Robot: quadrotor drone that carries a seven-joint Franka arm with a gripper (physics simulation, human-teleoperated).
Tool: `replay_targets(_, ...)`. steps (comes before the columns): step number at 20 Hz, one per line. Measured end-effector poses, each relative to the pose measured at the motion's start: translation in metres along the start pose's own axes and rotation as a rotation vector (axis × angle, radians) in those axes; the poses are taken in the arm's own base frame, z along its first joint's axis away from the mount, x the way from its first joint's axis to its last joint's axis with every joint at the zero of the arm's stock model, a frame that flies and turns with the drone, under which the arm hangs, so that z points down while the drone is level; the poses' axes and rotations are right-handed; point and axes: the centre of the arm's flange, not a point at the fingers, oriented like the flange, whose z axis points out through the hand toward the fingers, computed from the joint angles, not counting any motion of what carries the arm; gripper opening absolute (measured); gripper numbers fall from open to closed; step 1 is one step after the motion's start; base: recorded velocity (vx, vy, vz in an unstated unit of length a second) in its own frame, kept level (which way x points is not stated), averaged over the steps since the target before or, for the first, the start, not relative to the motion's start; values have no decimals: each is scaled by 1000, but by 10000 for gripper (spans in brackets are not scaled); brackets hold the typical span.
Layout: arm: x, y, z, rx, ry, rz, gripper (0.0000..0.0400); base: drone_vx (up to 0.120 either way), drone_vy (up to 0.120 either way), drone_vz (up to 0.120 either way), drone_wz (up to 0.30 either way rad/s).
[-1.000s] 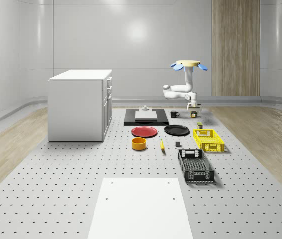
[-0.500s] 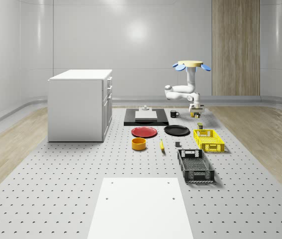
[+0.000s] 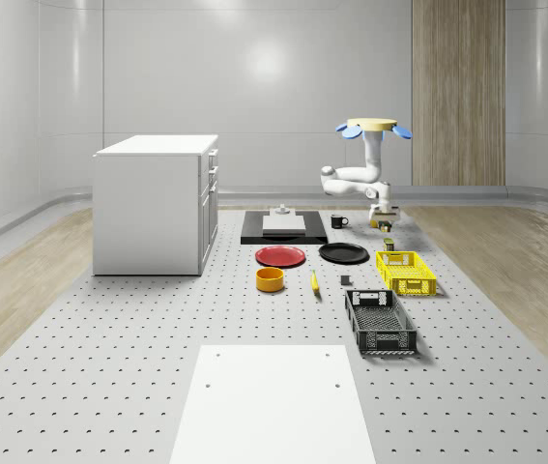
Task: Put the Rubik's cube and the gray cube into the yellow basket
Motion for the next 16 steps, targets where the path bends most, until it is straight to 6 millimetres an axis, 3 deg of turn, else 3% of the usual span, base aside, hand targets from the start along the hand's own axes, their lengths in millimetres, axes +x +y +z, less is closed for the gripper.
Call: replay_targets(16,0,0,0,0,0,0,325,120,0,0,0)
